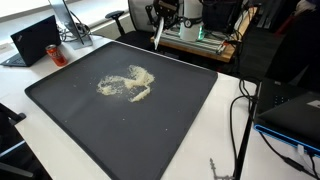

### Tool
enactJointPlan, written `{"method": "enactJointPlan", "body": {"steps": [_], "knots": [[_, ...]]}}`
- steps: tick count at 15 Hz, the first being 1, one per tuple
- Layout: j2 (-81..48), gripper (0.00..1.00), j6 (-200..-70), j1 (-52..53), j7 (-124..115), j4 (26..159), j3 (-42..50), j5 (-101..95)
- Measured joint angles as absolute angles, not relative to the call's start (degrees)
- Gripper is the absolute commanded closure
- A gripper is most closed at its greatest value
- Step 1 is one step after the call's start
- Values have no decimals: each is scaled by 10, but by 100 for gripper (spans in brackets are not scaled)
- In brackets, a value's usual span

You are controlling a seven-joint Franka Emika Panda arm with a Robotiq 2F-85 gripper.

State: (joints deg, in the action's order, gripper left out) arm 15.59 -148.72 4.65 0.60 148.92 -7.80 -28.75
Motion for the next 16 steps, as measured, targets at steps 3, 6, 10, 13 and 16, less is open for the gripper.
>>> {"method": "enactJointPlan", "body": {"steps": [3, 6, 10, 13, 16], "knots": [[154, 99, -1472, 47, 6, 1474, -112, -294], [149, 99, -1452, 48, 1, 1459, -143, -325], [127, 99, -1399, 71, 9, 1438, -164, -329], [105, 99, -1351, 94, 31, 1419, -166, -323], [86, 99, -1318, 108, 69, 1399, -166, -300]]}}
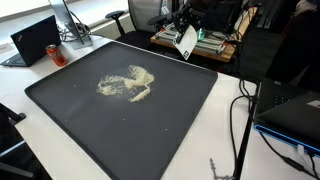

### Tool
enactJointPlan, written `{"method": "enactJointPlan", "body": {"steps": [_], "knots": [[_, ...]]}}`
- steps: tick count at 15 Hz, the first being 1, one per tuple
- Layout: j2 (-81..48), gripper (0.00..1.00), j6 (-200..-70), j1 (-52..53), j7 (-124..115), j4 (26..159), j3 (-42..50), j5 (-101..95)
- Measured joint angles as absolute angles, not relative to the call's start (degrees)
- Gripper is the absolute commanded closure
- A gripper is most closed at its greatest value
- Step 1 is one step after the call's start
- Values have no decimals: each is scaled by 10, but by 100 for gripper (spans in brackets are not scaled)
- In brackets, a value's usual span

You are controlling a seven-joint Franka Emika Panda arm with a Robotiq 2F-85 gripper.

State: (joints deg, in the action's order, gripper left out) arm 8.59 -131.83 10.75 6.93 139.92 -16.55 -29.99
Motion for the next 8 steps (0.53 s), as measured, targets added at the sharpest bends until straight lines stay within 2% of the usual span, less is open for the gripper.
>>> {"method": "enactJointPlan", "body": {"steps": [8], "knots": [[46, 99, -1214, 121, 114, 1352, -166, -286]]}}
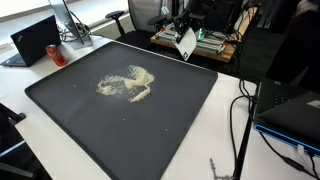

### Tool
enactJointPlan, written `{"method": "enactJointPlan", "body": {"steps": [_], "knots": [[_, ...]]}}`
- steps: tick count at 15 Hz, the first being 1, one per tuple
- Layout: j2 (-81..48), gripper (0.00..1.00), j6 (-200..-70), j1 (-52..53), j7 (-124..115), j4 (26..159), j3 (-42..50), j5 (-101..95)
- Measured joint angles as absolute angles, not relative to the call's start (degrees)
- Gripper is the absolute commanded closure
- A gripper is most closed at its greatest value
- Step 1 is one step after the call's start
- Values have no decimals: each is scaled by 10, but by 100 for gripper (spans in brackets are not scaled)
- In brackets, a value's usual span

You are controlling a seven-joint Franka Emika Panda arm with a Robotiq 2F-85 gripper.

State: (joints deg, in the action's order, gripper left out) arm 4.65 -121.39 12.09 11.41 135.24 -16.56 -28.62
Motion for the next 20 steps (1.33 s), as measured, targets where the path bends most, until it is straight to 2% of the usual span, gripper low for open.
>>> {"method": "enactJointPlan", "body": {"steps": [9, 20], "knots": [[13, 99, -1115, 126, 114, 1309, -166, -289], [-42, 99, -1142, 113, 128, 1238, -127, -231]]}}
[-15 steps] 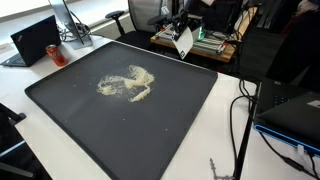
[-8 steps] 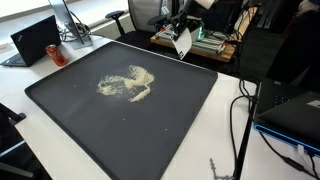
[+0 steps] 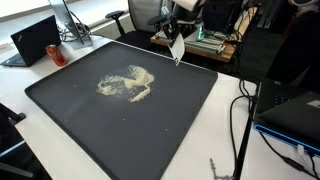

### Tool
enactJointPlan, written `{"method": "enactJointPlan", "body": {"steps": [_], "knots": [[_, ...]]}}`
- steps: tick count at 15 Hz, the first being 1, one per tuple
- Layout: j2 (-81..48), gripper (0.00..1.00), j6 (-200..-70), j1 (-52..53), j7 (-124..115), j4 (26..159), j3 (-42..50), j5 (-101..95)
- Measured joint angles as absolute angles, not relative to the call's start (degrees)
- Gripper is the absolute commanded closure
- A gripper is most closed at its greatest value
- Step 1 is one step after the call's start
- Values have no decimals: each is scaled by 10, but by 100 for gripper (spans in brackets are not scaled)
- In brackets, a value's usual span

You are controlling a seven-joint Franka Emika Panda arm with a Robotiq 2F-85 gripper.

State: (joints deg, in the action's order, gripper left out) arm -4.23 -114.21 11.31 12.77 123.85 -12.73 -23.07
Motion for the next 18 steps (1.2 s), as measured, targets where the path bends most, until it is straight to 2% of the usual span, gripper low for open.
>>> {"method": "enactJointPlan", "body": {"steps": [12, 18], "knots": [[-77, 99, -1271, 35, 113, 1186, -48, -83], [-82, 99, -1325, 4, 71, 1183, -7, -79]]}}
